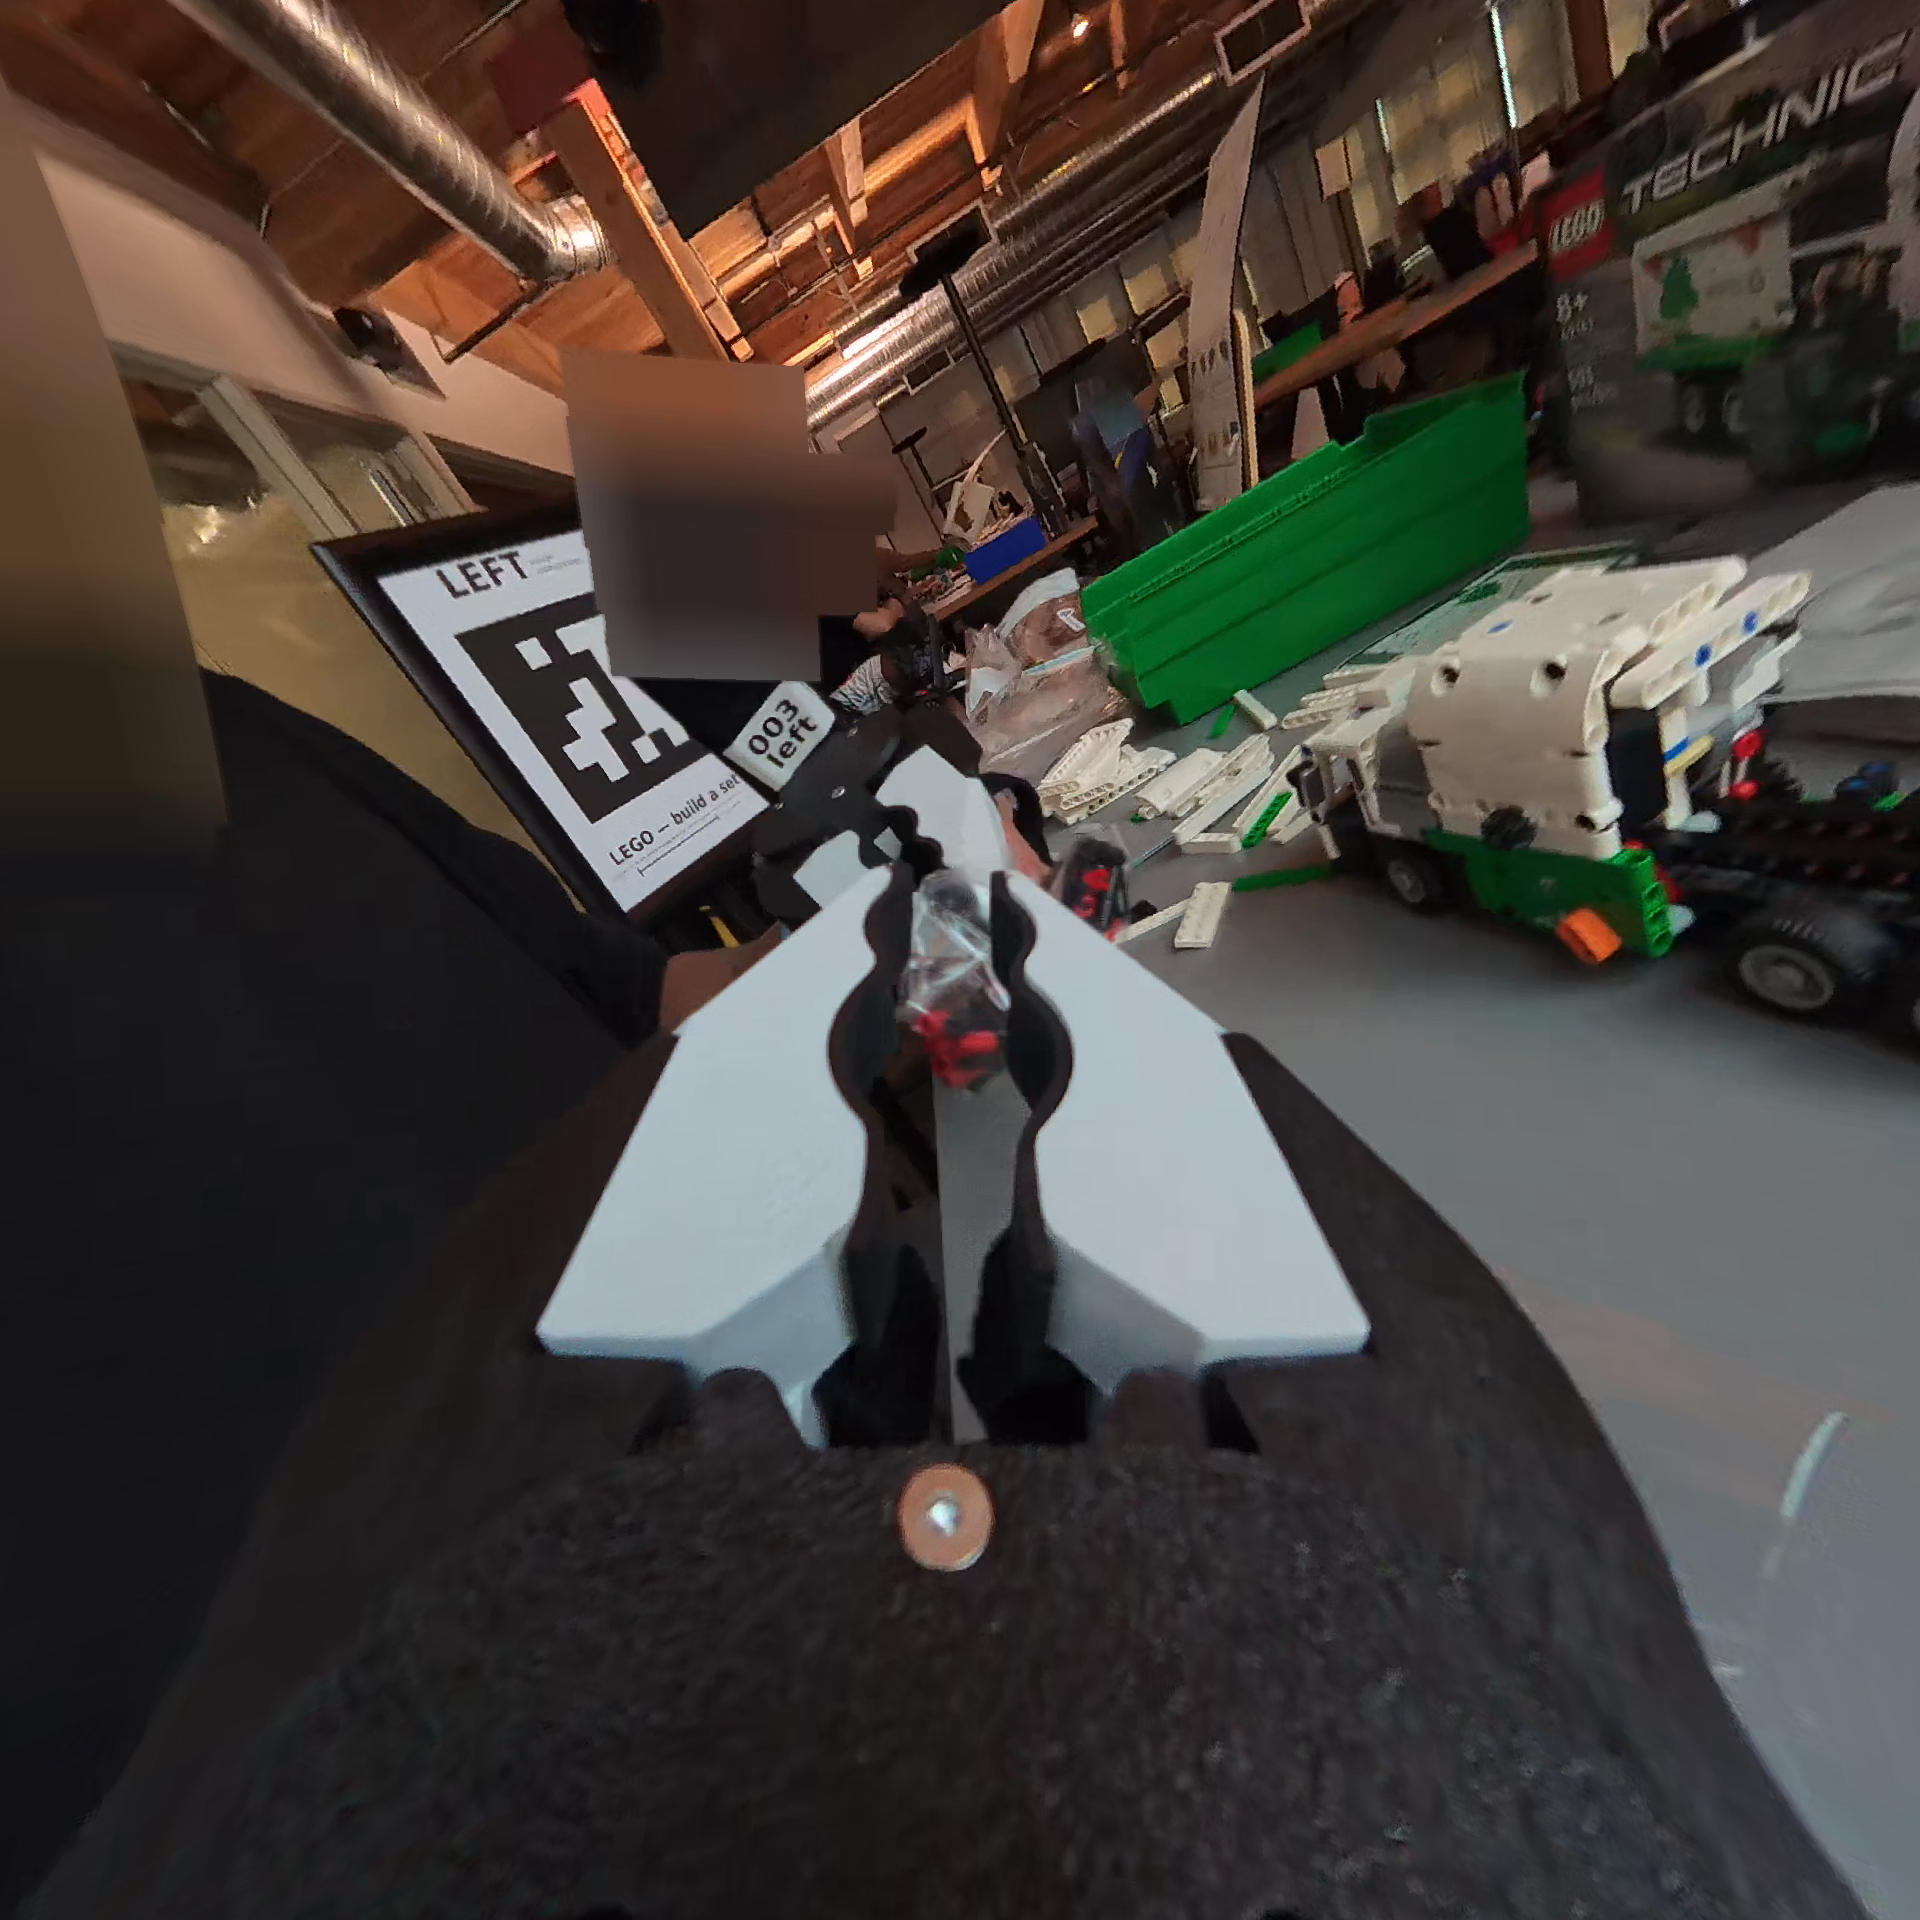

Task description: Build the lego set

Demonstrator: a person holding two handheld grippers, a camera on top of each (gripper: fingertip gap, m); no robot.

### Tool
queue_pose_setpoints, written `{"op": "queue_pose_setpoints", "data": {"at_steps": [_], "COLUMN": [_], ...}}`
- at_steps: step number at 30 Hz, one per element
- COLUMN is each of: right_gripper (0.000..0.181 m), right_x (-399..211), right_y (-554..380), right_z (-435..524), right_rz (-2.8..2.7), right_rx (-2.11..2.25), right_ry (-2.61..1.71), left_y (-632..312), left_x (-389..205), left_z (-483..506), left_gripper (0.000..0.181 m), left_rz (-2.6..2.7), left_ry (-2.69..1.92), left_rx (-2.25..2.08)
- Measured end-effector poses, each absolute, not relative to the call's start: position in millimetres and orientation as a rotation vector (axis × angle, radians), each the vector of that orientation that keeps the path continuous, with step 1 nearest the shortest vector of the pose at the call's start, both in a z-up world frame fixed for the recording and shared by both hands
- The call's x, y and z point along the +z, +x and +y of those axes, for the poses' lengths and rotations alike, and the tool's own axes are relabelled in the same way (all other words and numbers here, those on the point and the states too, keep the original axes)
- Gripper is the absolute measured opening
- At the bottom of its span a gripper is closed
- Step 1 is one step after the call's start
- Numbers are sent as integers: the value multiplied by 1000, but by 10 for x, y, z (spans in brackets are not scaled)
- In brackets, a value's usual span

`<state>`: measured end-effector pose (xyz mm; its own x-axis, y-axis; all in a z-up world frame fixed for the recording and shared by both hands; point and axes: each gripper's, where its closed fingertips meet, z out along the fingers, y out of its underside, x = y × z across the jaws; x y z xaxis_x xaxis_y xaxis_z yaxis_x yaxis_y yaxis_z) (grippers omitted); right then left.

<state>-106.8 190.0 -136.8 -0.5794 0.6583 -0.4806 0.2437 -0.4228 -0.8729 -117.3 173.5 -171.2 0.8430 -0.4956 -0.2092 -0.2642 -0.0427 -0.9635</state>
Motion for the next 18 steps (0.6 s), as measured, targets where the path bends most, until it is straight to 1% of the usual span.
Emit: {"op": "queue_pose_setpoints", "data": {"at_steps": [4, 7, 9, 14, 18], "right_gripper": [9, 9, 8, 15, 14], "right_x": [-1409, -1326, -1377, -1443, -1492], "right_y": [-994, -1010, -1044, -970, -948], "right_z": [1822, 1687, 1700, 1837, 1985], "right_rz": [-1716, -1732, -1742, -1726, -1726], "right_rx": [1889, 1906, 1862, 1828, 1782], "right_ry": [-1098, -1028, -1049, -1067, -1098], "left_y": [-1077, -1001, -952, -866, -821], "left_x": [-1447, -1402, -1411, -1492, -1546], "left_z": [1634, 1656, 1698, 1868, 2056], "left_gripper": [0, 1, 1, 1, 1], "left_rz": [600, 623, 651, 717, 775], "left_ry": [-1470, -1441, -1437, -1496, -1569], "left_rx": [-400, -488, -490, -468, -402]}}
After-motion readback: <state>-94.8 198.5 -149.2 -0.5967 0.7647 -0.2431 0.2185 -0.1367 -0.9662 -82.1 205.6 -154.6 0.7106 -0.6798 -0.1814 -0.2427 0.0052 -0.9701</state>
